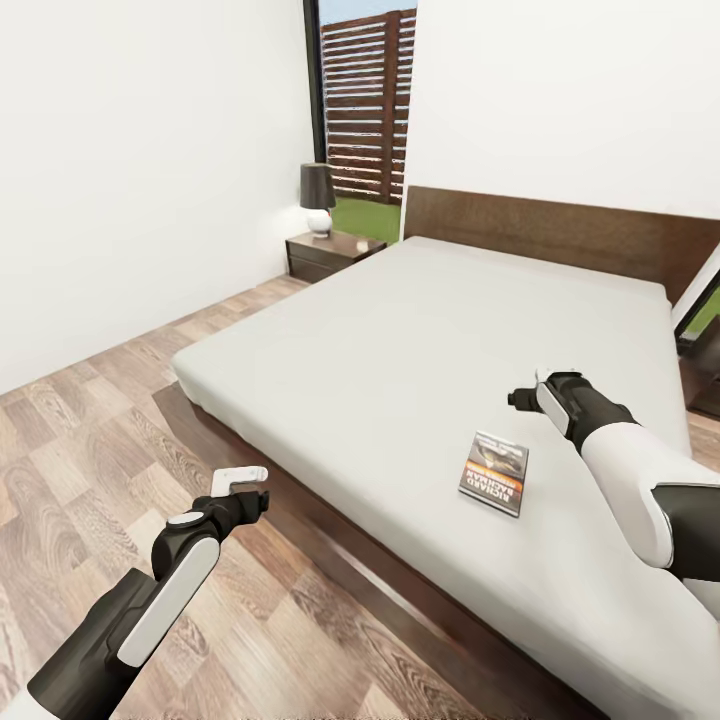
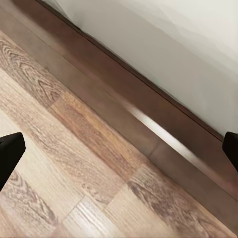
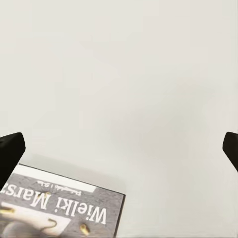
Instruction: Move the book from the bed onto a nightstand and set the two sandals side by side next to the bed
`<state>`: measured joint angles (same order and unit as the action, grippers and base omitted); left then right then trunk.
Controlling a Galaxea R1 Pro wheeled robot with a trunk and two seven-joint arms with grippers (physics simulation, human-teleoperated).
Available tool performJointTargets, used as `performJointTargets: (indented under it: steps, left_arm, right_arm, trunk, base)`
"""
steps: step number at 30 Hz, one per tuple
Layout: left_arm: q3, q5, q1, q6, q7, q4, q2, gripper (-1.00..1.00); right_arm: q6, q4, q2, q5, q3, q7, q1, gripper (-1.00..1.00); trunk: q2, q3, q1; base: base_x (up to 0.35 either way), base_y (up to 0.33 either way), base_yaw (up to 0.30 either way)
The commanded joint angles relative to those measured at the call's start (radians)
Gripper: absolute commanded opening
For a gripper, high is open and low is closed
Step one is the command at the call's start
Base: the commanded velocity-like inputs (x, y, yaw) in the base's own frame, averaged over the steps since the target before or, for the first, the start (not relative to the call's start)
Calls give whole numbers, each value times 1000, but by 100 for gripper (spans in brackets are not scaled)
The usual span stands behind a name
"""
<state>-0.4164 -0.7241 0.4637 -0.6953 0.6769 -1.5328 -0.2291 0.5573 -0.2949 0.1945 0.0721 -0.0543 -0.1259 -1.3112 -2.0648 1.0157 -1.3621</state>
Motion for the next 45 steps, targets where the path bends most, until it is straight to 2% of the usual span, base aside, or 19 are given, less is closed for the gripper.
performJointTargets:
  steps: [1, 9, 14, 17, 27, 38, 45]
  left_arm:
    - [-2, -10, 1, -1, 10, -1, -1, 100]
    - [-2, -10, 1, -1, 9, -1, -1, 100]
    - [-2, -10, 0, -1, 9, -1, 0, 100]
    - [-2, -11, 0, -1, 7, -1, 0, 100]
    - [-2, -11, 1, -1, 6, -1, 1, 100]
    - [-2, -11, 0, -1, 5, -1, 1, 100]
    - [-2, -11, 0, -1, 5, -1, 1, 100]
  right_arm:
    - [9, -1, 0, 8, -6, -5, 0, 100]
    - [12, -2, 1, 10, -5, -4, 0, 100]
    - [1, -4, 2, 16, 22, 2, 0, 100]
    - [-44, -12, 1, 18, 41, 4, 0, 100]
    - [-168, -18, 2, 15, 52, -1, 0, 100]
    - [-178, -23, 2, 16, 55, -5, 0, 100]
    - [-155, -23, 2, 16, 56, -6, 0, 100]
  trunk:
    - [0, 2, 0]
    - [0, 15, 0]
    - [0, 23, 0]
    - [0, 28, 0]
    - [0, 44, 0]
    - [0, 62, 0]
    - [0, 73, 0]
  base:
    - [0, 0, 0]
    - [0, 0, 0]
    - [0, 0, 0]
    - [0, 0, 0]
    - [0, 0, 0]
    - [0, 0, 0]
    - [0, 0, 0]
